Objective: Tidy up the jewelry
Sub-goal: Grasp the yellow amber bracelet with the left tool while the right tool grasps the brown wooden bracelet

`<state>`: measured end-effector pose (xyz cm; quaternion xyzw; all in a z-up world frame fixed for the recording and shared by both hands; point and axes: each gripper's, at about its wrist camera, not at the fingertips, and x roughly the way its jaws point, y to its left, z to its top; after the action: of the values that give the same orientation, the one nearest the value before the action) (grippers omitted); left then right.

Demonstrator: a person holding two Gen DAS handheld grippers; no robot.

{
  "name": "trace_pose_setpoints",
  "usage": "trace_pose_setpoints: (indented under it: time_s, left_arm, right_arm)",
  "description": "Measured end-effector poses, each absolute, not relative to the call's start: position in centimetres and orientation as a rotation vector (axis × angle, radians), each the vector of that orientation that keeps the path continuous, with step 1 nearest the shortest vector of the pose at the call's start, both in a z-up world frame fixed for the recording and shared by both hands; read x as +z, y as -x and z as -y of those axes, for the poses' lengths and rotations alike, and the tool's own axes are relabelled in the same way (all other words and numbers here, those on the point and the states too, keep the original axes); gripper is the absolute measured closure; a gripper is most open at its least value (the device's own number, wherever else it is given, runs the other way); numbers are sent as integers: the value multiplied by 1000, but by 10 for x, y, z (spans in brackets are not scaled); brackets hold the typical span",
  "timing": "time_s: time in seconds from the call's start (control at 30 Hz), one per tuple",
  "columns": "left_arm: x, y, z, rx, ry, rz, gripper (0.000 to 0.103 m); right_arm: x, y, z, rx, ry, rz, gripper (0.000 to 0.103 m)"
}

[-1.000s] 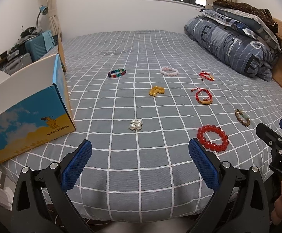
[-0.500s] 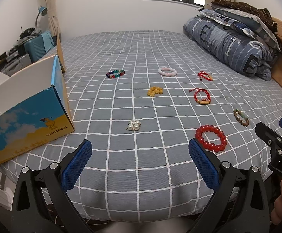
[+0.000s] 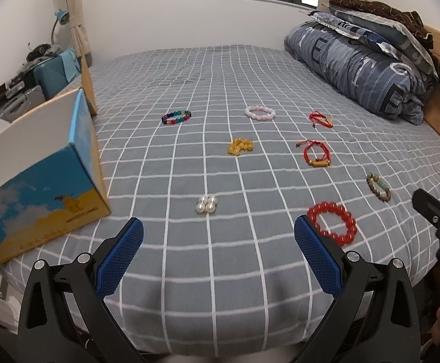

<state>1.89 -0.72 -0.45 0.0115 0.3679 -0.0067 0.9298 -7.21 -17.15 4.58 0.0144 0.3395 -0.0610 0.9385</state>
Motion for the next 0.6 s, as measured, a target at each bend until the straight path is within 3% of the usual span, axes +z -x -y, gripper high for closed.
trace_pose_setpoints:
  time_s: [0.27,0.6]
  left_arm:
    - [2,-90,15,-48,-32,-801,6]
    - [-29,-196,37,-118,-96,-931,6]
  right_arm:
    - [40,33,201,-166,-18,-751,7]
    - [-13,-28,234,-181,-17,-893,7]
